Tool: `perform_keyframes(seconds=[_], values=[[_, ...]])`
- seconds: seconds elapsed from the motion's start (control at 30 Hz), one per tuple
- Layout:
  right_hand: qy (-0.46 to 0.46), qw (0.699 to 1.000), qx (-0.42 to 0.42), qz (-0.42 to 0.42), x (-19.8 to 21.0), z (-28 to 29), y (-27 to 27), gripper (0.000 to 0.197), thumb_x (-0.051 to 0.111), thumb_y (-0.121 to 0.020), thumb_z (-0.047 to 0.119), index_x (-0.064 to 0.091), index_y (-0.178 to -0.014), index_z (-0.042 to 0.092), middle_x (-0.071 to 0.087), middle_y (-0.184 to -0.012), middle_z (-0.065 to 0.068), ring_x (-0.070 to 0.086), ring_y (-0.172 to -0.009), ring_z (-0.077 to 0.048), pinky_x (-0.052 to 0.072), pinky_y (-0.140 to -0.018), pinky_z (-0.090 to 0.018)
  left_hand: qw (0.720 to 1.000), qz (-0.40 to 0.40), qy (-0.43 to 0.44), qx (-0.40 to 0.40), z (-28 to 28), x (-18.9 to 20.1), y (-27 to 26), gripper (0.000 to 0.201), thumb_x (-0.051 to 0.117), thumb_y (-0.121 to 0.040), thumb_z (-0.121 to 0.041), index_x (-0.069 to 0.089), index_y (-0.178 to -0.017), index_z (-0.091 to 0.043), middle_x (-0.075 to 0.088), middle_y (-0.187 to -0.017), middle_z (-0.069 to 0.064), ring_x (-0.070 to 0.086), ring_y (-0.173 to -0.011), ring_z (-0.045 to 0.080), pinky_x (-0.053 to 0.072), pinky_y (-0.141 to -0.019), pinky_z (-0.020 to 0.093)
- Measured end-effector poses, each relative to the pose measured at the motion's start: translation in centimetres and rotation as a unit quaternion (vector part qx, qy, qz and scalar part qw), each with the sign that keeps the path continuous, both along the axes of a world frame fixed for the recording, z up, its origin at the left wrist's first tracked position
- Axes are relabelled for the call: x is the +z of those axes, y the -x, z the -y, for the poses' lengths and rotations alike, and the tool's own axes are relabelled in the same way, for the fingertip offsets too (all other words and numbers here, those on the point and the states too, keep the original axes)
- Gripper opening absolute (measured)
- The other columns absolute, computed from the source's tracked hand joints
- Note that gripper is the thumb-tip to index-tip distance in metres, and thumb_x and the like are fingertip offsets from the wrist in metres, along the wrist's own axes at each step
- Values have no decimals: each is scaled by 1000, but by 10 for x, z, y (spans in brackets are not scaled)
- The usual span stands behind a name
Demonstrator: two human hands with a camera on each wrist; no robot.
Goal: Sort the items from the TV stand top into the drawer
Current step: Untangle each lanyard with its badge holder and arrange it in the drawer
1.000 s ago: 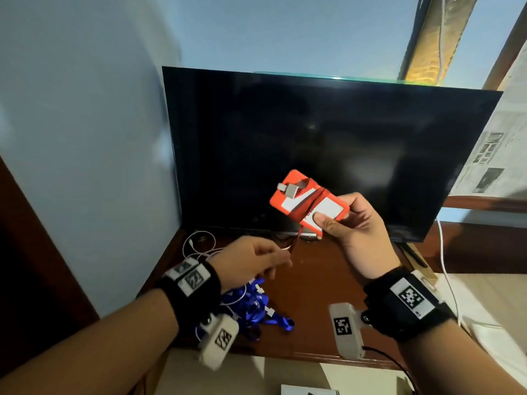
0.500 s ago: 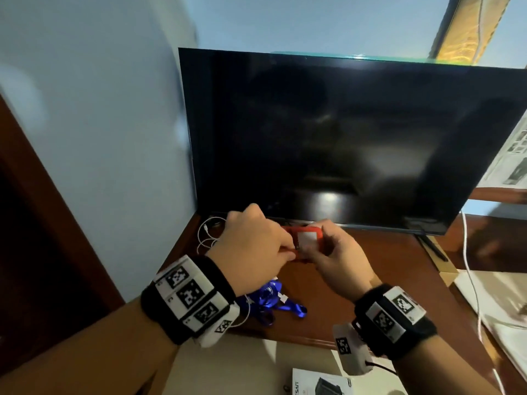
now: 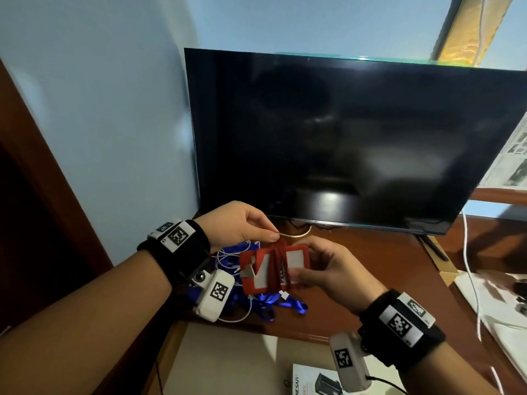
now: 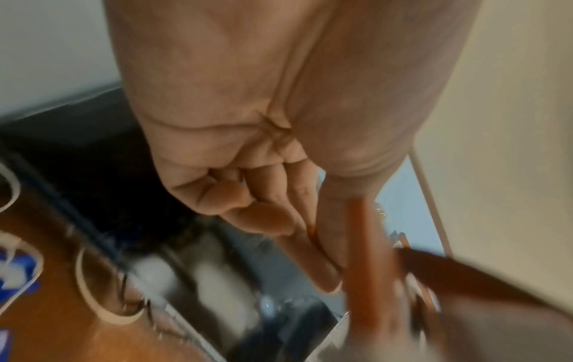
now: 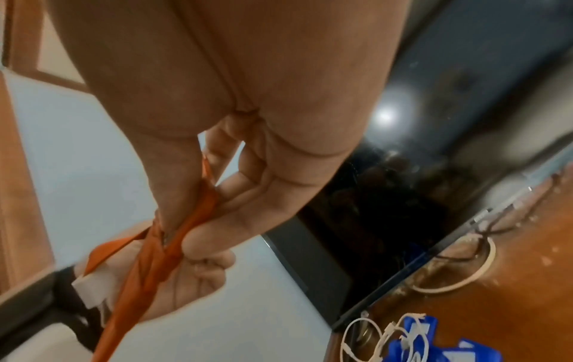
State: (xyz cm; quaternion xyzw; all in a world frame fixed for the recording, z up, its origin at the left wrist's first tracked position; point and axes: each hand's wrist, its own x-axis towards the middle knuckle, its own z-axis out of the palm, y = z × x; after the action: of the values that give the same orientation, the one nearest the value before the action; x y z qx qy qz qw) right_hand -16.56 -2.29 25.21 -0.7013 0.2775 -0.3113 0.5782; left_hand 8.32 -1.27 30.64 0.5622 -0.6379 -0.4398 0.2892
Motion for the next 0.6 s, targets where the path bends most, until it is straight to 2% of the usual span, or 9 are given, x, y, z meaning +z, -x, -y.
perform_keyframes(seconds=[0.07,0.13,0.17,0.23,0.3,0.37,0.43,0.53,0.6], values=[[-24,999,-8,36,0,-4,-1,33,74,-86,-2,63,-116,-1,74,-104,-25,75,-89,-31,62,-71,-33,991,-115,-66,10,2,-17,3,19,74,-92,-12,72,-111,-9,77,-97,12,76,-86,24,63,-75,34],[-46,997,-15,65,-5,-7,-4,31,73,-86,-3,63,-115,0,75,-101,-23,75,-88,-29,62,-70,-33,974,-192,-124,11,0,-31,7,16,66,-96,-6,69,-111,-10,74,-95,12,74,-79,22,62,-68,34],[-59,995,-19,78,-8,-9,-5,31,73,-85,-2,63,-114,0,76,-100,-20,76,-87,-28,62,-71,-34,963,-222,-152,12,1,-40,7,16,62,-97,-4,69,-110,-9,73,-98,14,73,-82,23,63,-71,37],[-92,990,-30,103,-16,-14,-8,31,72,-85,-2,62,-114,0,76,-99,-19,76,-85,-27,63,-70,-33,935,-293,-201,-6,-2,-58,4,22,63,-97,-7,68,-118,-5,68,-116,24,70,-103,36,60,-91,50],[-128,982,-46,131,-25,-20,-12,29,71,-86,-3,61,-113,2,76,-98,-18,76,-83,-26,62,-67,-31,900,-377,-217,-4,-7,-78,3,43,72,-90,-16,63,-128,1,64,-127,28,63,-120,41,49,-108,55],[-162,970,-75,166,-37,-25,-18,27,70,-86,-3,61,-110,6,76,-97,-16,75,-83,-24,61,-65,-30,876,-436,-205,29,-15,-95,11,42,77,-82,-21,69,-119,-4,73,-111,15,70,-106,25,56,-98,39],[-199,953,-103,203,-52,-28,-25,25,71,-84,0,62,-106,9,75,-98,-16,75,-83,-24,62,-67,-33,852,-486,-182,64,-25,-109,23,24,70,-86,-19,78,-106,-10,77,-100,6,73,-90,13,62,-81,24],[-250,929,-147,230,-75,-32,-37,21,69,-86,-1,59,-103,8,74,-92,-12,73,-81,-23,62,-67,-34,828,-528,-158,107,-36,-134,33,28,61,-89,-9,78,-111,-8,72,-121,15,69,-100,19,58,-87,26],[-275,919,-175,221,-89,-36,-45,19,68,-90,-2,57,-102,8,73,-89,-11,73,-80,-25,62,-67,-35,814,-542,-163,134,-42,-150,33,29,59,-89,-5,76,-113,-4,66,-122,22,65,-98,23,59,-82,28]])
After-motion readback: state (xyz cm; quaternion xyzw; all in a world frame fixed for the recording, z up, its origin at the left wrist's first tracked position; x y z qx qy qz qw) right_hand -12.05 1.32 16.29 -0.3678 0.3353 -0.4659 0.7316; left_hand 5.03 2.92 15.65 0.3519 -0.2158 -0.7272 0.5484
